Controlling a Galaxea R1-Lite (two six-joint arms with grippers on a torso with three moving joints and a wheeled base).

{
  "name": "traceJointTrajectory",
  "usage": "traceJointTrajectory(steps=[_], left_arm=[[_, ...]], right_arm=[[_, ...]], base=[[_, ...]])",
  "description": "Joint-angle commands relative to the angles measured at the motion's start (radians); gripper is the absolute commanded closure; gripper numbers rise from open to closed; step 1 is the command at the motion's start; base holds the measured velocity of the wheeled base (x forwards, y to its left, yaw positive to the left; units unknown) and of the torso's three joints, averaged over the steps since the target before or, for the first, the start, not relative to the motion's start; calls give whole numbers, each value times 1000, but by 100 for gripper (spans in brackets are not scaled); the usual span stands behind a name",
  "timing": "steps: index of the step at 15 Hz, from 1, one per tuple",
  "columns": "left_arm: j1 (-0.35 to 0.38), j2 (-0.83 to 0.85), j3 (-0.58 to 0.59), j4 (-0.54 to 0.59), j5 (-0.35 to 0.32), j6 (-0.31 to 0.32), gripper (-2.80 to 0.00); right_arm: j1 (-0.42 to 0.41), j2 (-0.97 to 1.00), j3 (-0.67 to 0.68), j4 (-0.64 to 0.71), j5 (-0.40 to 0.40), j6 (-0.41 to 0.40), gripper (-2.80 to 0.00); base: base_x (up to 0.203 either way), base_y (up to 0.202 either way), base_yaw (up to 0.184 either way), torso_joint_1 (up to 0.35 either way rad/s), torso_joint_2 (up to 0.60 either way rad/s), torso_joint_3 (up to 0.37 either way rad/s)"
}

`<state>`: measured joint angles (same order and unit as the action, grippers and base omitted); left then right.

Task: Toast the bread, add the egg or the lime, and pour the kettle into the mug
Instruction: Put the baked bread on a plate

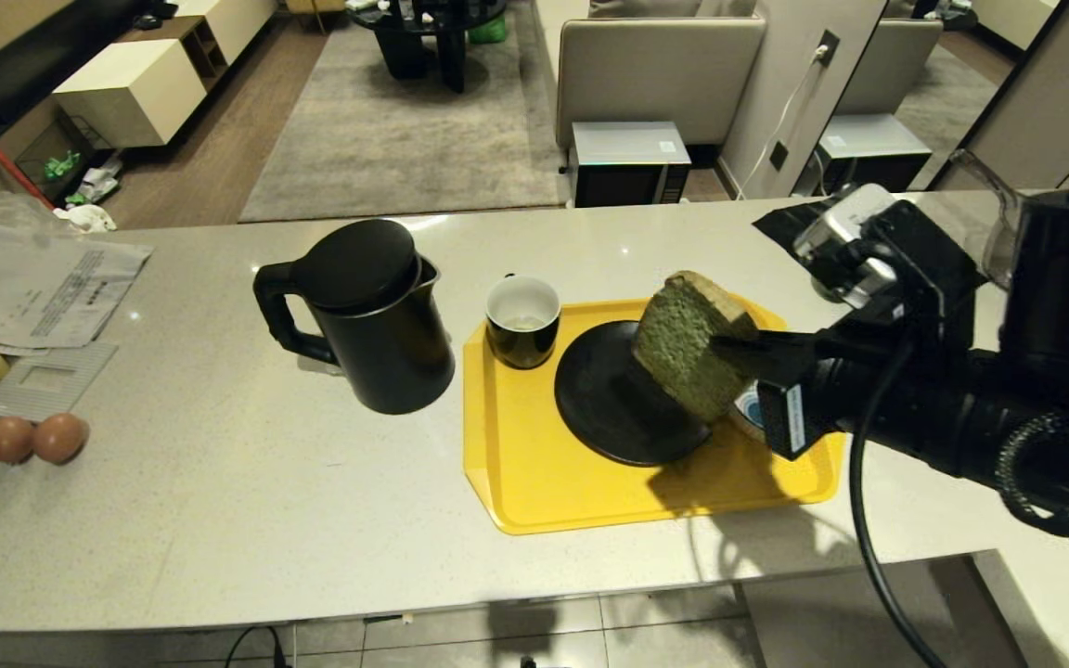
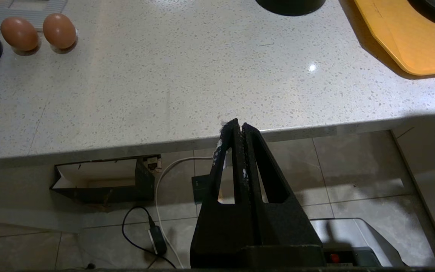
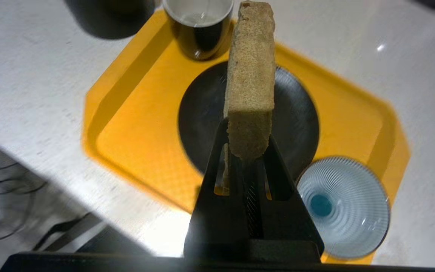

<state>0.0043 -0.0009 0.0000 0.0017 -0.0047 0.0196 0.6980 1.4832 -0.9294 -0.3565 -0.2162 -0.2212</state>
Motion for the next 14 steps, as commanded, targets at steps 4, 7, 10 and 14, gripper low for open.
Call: traceJointTrajectory(steps=[4, 7, 10, 14], left_arm=[[0, -1, 0, 0, 0, -1, 0], [0, -1, 0, 0, 0, 0, 0], [0, -1, 0, 0, 0, 0, 0], [0, -1, 0, 0, 0, 0, 0]], right_arm=[[12, 191, -13, -234, -32, -106, 0], [-5, 241, -21, -284, -67, -113, 0], [-71, 276, -22, -358, -68, -160, 0], [-120, 297, -18, -391, -69, -164, 0]], base=[[0, 0, 0, 0, 0, 0], [0, 0, 0, 0, 0, 0], [0, 0, 0, 0, 0, 0], [0, 0, 0, 0, 0, 0]])
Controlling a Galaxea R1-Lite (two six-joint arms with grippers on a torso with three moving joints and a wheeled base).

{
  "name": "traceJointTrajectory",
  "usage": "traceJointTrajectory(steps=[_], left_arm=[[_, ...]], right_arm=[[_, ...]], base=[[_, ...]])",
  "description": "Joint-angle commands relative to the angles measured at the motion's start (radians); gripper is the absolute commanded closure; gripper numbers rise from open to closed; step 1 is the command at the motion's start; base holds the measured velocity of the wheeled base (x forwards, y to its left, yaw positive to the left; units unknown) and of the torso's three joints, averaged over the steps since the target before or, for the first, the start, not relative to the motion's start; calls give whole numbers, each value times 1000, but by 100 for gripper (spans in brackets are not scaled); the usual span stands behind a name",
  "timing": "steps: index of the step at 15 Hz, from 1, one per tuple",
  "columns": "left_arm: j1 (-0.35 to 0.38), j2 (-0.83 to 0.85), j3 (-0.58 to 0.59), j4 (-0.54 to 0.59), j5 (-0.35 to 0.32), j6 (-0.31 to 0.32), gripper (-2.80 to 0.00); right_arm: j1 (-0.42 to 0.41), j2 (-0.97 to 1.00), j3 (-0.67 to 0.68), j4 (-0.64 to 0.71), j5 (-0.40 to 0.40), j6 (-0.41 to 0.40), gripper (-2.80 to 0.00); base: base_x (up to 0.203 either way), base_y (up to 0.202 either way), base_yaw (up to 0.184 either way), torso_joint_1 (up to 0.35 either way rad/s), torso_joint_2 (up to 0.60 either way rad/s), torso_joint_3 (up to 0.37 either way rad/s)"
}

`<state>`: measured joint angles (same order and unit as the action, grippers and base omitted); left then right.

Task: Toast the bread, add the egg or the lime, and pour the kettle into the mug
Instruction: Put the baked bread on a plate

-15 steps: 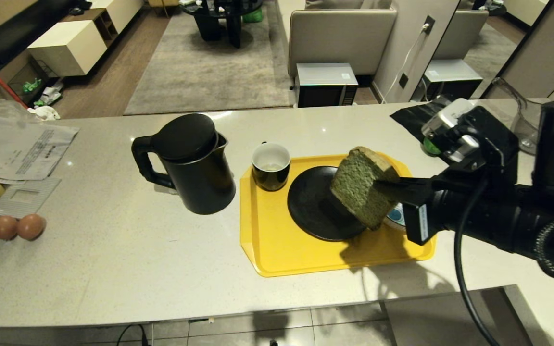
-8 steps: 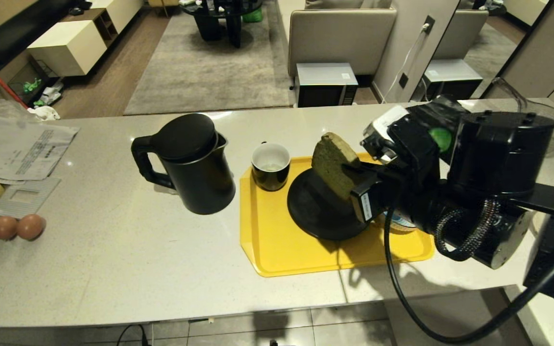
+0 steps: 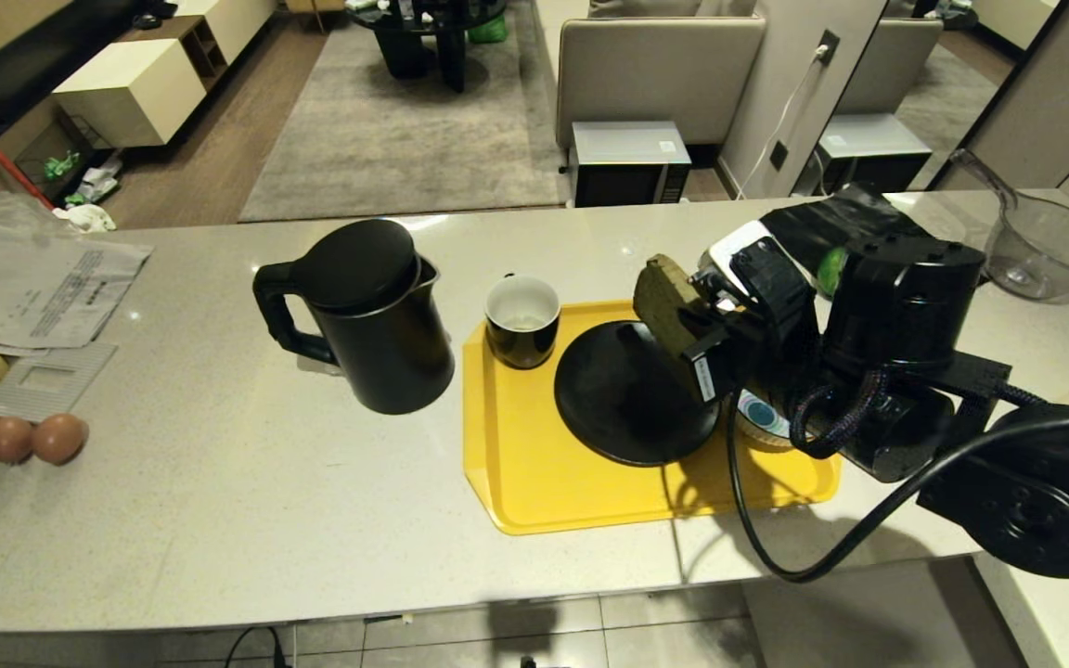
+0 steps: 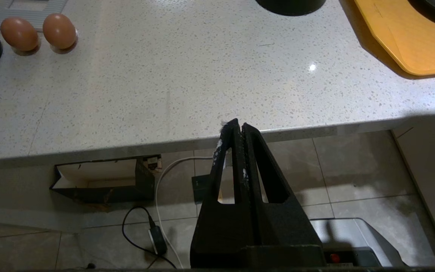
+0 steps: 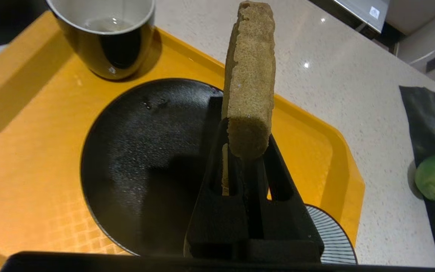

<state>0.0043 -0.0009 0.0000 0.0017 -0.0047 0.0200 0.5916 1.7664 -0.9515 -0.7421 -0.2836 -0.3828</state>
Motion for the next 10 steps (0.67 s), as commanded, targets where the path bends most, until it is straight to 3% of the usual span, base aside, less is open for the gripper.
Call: traceJointTrajectory(steps=[1, 7, 10], left_arm=[[0, -1, 0, 0, 0, 0, 0], [0, -1, 0, 0, 0, 1, 0], [0, -1, 0, 0, 0, 1, 0]], right_arm=[[-28, 16, 9, -5, -1, -5, 0], [-96, 58, 37, -44, 3, -47, 0], [-99, 89, 60, -156, 4, -84, 0]], base=[[0, 0, 0, 0, 0, 0], [0, 0, 0, 0, 0, 0], [0, 0, 0, 0, 0, 0]])
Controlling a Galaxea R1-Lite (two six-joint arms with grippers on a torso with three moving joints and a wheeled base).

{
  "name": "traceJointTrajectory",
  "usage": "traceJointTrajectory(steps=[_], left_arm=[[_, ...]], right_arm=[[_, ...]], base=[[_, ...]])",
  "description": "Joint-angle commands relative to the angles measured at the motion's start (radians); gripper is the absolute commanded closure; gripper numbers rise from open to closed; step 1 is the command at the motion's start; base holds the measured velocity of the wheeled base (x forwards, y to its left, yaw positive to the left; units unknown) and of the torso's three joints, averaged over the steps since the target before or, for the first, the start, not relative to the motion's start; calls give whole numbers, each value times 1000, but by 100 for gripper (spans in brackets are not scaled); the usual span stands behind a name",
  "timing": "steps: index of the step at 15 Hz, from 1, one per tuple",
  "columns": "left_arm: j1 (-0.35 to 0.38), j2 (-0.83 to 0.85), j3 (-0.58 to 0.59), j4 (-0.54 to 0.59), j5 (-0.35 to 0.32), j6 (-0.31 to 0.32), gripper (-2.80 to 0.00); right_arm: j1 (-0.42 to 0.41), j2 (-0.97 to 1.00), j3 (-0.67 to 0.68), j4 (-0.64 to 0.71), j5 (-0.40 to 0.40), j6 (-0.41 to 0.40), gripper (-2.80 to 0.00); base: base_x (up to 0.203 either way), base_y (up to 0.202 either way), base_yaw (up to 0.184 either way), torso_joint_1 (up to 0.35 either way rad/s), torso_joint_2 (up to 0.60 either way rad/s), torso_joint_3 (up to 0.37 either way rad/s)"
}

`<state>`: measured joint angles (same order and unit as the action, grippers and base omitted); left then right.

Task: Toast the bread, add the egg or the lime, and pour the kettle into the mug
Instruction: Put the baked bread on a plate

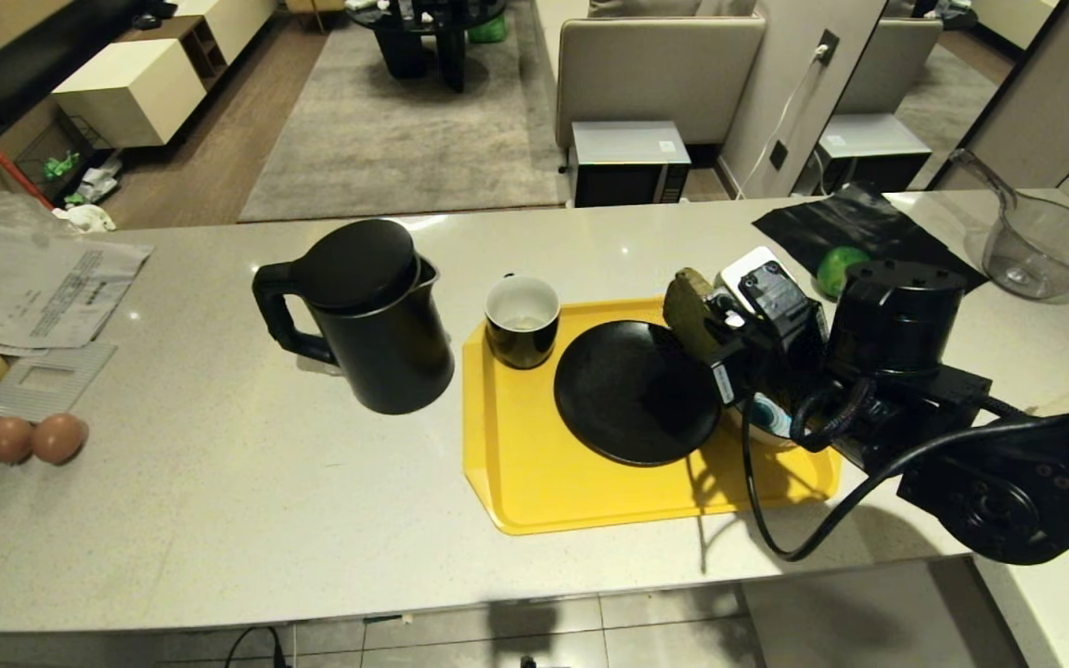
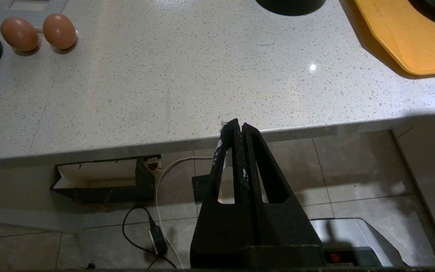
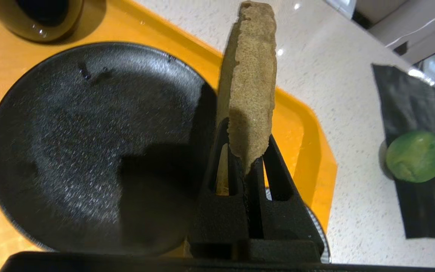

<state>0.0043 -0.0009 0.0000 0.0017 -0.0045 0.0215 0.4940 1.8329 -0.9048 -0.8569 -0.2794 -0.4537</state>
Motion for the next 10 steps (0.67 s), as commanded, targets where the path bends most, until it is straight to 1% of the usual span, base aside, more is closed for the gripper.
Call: traceJointTrajectory(steps=[1, 3, 8, 10], left_arm=[[0, -1, 0, 0, 0, 0, 0], [0, -1, 0, 0, 0, 1, 0], [0, -1, 0, 0, 0, 0, 0], [0, -1, 0, 0, 0, 0, 0]], right_arm=[[-2, 30, 32, -67, 0, -27, 0], [-3, 32, 69, -93, 0, -38, 0], [-2, 31, 127, -103, 3, -42, 0], [-2, 42, 144, -150, 3, -59, 0]], base=[[0, 0, 0, 0, 0, 0], [0, 0, 0, 0, 0, 0], [0, 0, 0, 0, 0, 0], [0, 0, 0, 0, 0, 0]])
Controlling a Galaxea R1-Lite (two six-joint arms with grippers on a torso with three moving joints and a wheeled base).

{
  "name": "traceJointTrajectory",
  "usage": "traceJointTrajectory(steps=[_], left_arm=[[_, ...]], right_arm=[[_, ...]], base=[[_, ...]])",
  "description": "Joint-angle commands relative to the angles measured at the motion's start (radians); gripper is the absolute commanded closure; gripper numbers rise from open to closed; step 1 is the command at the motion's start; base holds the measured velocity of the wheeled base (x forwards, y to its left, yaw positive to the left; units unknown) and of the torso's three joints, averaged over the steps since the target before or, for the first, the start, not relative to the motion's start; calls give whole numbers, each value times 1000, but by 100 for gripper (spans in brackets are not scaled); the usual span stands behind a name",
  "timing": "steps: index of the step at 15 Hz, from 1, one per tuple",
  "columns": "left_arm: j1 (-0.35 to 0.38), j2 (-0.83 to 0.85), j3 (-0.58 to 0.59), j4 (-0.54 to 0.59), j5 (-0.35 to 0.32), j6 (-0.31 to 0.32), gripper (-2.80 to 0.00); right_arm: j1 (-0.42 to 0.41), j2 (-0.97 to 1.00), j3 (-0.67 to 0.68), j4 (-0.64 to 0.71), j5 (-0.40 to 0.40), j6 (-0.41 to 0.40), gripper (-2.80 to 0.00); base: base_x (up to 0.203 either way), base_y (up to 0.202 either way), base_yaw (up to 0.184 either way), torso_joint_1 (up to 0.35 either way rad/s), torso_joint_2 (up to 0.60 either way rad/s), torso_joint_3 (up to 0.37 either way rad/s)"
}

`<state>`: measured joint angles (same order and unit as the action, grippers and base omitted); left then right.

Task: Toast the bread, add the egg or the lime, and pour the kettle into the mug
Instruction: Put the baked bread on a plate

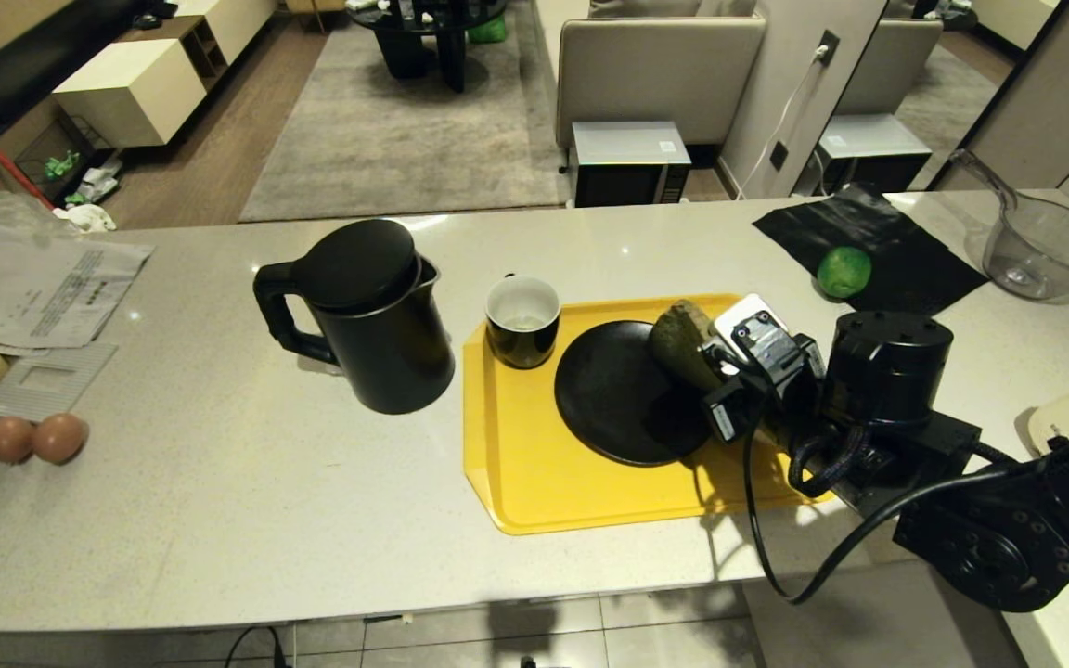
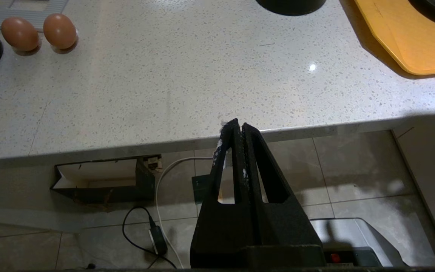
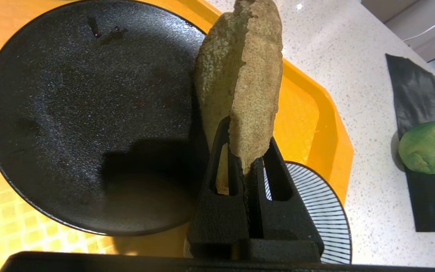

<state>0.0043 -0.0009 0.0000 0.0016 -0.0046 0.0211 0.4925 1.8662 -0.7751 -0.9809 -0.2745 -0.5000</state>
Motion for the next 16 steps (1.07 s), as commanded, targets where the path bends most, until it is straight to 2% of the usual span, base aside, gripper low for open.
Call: traceJointTrajectory(steps=[1, 3, 9, 16], left_arm=[[0, -1, 0, 0, 0, 0, 0], [0, -1, 0, 0, 0, 0, 0], [0, -1, 0, 0, 0, 0, 0], [0, -1, 0, 0, 0, 2, 0]], right_arm=[[0, 14, 24, -54, -2, -27, -280], [1, 22, 37, -99, -2, -55, -280], [6, 9, 63, -107, 37, -69, -280], [87, -65, 215, -108, 38, -66, -280]], base=[[0, 0, 0, 0, 0, 0], [0, 0, 0, 0, 0, 0], [0, 0, 0, 0, 0, 0], [0, 0, 0, 0, 0, 0]])
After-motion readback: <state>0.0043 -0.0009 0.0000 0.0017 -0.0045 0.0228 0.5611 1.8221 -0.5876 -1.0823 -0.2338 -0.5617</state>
